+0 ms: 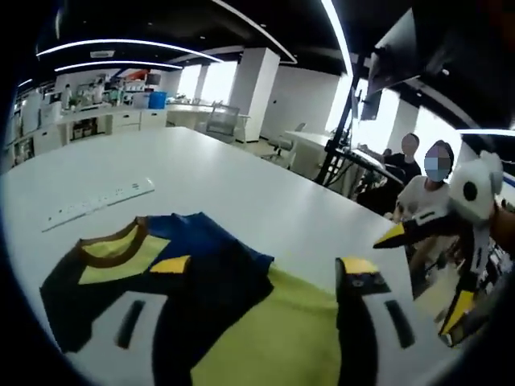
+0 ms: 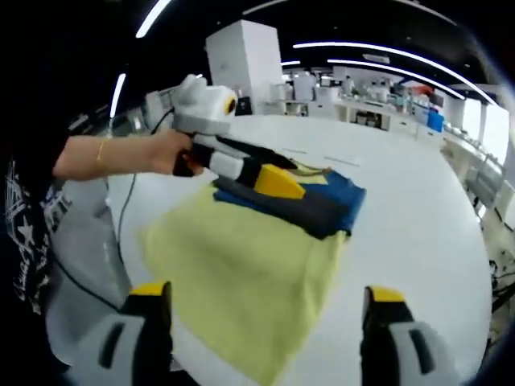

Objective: Fold the garment on the visible template until the final outline fits inside the template.

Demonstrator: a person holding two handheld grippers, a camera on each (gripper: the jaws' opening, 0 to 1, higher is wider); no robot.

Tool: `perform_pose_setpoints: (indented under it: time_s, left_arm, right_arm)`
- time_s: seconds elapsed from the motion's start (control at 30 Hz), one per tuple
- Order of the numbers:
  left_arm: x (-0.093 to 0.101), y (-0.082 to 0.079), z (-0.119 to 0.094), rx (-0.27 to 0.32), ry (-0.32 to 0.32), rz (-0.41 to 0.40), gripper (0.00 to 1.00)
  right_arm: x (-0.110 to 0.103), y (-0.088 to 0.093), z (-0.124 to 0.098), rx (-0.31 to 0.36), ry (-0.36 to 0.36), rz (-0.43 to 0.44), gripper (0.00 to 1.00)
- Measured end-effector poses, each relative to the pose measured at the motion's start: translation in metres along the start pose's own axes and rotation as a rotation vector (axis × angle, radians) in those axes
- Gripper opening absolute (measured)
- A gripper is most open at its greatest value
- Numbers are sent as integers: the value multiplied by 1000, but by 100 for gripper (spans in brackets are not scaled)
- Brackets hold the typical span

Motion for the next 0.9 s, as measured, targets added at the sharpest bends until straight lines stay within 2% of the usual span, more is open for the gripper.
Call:
perform_pose_setpoints:
  time_s: [0.27, 0.43, 0.7, 0.9]
  left_arm:
    - [-7, 7, -46, 29, -3, 10, 92]
    - [-11, 16, -72, 33, -20, -3, 99]
    - [-14, 36, -121, 27, -54, -20, 99]
    - [-10, 59, -154, -3, -83, 10, 99]
  right_arm:
    - [-17, 6, 6, -77, -107, -103, 100]
    - [-24, 6, 8, -92, -145, -133, 100]
    - [-29, 10, 8, -113, -167, -151, 99]
    - [-31, 18, 8, -140, -168, -177, 96]
Point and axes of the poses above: the point that each gripper's makers call its tool centre point, and the gripper's own axes: z roughly forward along the fingers, x roughly to its right, y roughly out of its underside, the point moved 2 cm from there along -z, roughly backward along the fingers, and after that the axes turned 5 degrees about -x, right-handed, at the moved point
